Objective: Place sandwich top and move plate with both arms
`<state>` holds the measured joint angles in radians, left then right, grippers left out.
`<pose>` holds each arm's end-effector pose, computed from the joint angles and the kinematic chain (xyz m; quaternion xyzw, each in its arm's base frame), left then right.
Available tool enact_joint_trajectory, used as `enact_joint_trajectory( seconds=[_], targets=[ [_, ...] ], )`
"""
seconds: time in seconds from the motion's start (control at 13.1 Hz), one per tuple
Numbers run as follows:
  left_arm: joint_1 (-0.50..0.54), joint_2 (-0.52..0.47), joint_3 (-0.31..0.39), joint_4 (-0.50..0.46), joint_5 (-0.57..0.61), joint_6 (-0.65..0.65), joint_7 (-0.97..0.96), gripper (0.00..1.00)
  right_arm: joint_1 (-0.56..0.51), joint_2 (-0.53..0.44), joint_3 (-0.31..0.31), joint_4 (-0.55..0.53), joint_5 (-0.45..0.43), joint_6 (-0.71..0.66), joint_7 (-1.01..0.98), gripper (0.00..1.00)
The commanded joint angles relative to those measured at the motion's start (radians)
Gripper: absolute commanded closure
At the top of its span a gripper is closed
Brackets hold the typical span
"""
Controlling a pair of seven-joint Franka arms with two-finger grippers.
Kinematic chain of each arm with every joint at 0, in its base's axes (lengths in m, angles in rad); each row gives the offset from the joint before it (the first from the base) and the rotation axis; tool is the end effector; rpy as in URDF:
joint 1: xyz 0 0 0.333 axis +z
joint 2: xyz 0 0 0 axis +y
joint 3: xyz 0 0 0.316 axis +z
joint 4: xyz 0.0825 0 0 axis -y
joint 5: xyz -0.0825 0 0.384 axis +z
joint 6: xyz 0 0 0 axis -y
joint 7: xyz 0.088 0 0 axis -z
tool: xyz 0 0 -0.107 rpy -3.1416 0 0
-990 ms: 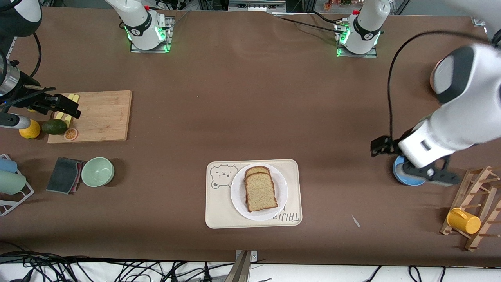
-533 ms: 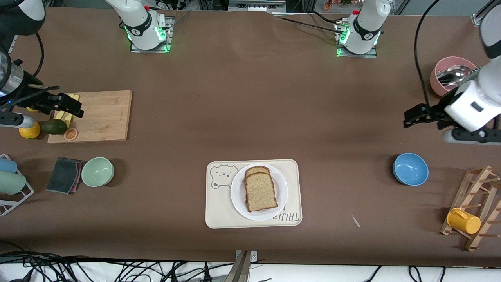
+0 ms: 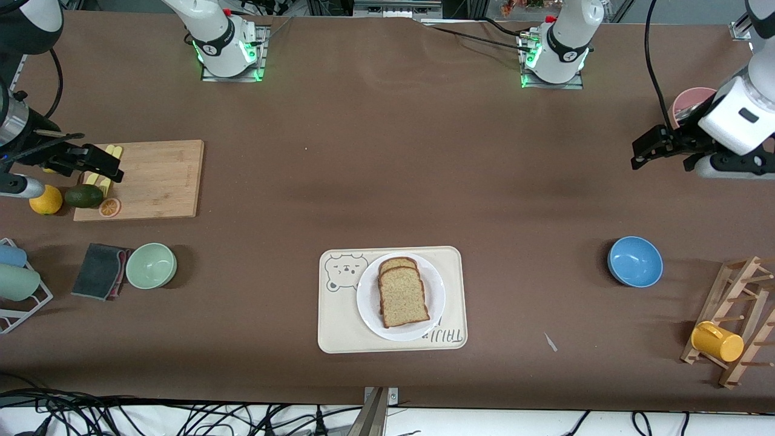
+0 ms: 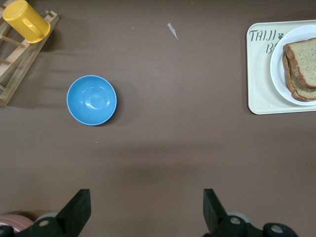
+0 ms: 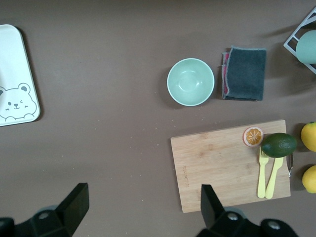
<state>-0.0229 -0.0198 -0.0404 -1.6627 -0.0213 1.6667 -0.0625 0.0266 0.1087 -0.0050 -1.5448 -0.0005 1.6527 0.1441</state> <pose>0.5544 -0.0374 0.6003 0.9999 0.0005 0.0112 0.0109 0.5936 0.0129 0.5816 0.9981 -0.0612 -0.0004 0.0006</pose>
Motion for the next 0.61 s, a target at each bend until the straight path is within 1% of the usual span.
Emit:
enact_joint_trajectory(
  seconds=[0.0,0.23,0.38,0.53],
  targets=[
    [0.003,-0.086,0.005,-0.095,0.014,0.021,0.012,0.00,-0.004,-0.015,-0.003,-0.005,-0.001,0.001,0.000,0.00],
    [0.006,-0.066,0.007,-0.059,0.027,-0.034,0.059,0.00,-0.002,-0.012,-0.003,-0.006,0.002,0.006,0.005,0.00],
    [0.006,-0.043,0.005,-0.029,0.027,-0.045,0.056,0.00,-0.005,-0.006,-0.003,-0.004,0.008,0.021,0.005,0.00],
    [0.004,-0.038,0.002,-0.025,0.030,-0.045,0.059,0.00,-0.005,-0.004,-0.003,-0.004,-0.001,0.038,0.003,0.00]
  ],
)
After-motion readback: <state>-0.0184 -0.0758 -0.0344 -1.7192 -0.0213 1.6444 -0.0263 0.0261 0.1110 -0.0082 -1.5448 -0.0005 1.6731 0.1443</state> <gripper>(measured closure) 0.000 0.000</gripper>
